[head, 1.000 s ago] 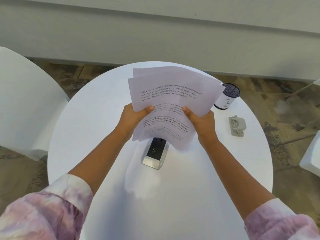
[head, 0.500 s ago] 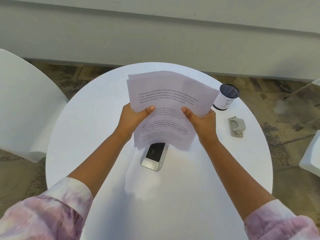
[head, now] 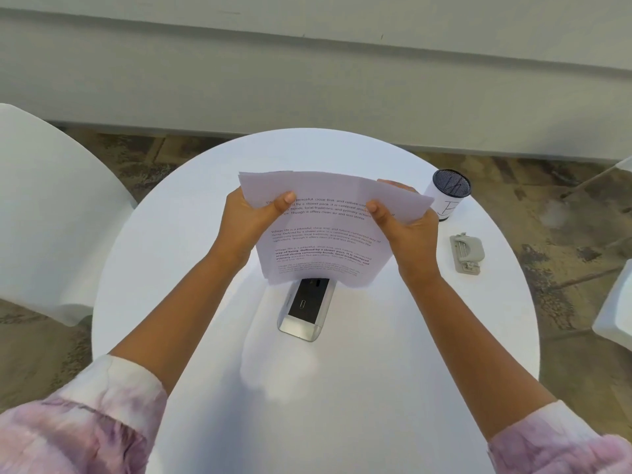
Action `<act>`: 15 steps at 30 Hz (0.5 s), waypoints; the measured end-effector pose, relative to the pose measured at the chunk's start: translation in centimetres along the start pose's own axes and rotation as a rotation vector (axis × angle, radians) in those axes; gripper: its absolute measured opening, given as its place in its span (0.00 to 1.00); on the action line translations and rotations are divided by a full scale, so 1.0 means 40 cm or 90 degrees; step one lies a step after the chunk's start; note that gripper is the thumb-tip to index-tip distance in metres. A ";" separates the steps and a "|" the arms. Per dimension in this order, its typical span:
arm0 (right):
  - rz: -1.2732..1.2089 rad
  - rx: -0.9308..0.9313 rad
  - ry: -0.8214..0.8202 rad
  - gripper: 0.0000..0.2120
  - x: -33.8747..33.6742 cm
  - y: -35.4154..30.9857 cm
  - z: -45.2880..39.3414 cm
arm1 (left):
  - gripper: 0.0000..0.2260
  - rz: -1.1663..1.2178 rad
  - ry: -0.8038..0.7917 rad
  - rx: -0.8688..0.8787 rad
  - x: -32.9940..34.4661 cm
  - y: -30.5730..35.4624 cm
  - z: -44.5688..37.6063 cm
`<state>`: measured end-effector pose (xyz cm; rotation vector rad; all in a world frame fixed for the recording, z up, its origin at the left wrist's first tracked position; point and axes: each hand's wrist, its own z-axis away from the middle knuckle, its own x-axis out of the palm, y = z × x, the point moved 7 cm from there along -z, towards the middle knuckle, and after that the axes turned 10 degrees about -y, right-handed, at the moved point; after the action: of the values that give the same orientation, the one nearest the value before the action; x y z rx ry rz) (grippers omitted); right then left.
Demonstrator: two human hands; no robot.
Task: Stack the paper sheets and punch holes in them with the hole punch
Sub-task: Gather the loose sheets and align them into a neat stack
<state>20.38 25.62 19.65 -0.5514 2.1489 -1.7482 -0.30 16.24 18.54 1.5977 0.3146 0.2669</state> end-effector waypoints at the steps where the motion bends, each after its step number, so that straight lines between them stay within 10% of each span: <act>1: 0.015 -0.003 0.003 0.15 0.000 -0.007 -0.001 | 0.14 -0.006 -0.004 0.011 0.000 0.012 -0.002; 15: 0.079 -0.009 0.010 0.26 -0.001 -0.045 -0.015 | 0.14 -0.016 -0.057 0.024 0.013 0.052 -0.010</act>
<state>20.33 25.82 21.54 -0.4009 2.1585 -1.6780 0.13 16.71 20.63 1.6361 0.2718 0.1694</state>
